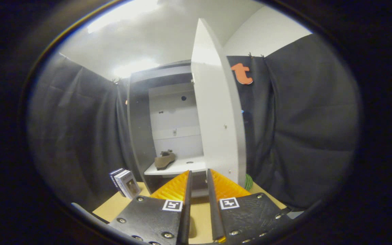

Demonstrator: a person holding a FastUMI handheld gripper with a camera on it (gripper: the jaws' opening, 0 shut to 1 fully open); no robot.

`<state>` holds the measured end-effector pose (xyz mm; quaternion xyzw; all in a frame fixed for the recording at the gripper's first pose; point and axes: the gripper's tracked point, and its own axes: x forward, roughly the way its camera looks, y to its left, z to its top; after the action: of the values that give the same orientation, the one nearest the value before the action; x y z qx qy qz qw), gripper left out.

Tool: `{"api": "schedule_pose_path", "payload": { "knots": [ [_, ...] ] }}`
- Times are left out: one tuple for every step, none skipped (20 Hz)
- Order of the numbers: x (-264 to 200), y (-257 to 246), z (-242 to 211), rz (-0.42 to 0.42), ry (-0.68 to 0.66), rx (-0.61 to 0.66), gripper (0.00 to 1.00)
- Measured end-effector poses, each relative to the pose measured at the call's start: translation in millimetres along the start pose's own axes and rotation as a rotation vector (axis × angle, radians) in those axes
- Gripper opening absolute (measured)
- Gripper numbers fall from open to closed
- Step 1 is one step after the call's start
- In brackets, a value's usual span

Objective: Open the shoe cabinet door, grab the shoes and put them into the shoe cabinet, then close the shoe cabinet door.

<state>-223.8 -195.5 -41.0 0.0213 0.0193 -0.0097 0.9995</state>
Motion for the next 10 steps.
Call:
{"api": "schedule_pose_path", "payload": {
  "knots": [
    [3, 7, -10, 0.015, 0.020, -0.007, 0.25],
    [8, 13, -22, 0.027, 0.040, -0.013, 0.25],
    [11, 19, -35, 0.039, 0.060, -0.016, 0.25],
    [14, 24, -49, 0.049, 0.080, -0.019, 0.27],
    [17, 28, -63, 0.060, 0.102, -0.021, 0.30],
    [21, 34, -79, 0.075, 0.130, -0.024, 0.32],
    [23, 39, -98, 0.086, 0.163, -0.030, 0.34],
    [26, 38, -115, 0.091, 0.199, -0.037, 0.37],
    [30, 42, -134, 0.096, 0.234, -0.044, 0.38],
    [35, 47, -154, 0.096, 0.269, -0.054, 0.39]
  ]
}}
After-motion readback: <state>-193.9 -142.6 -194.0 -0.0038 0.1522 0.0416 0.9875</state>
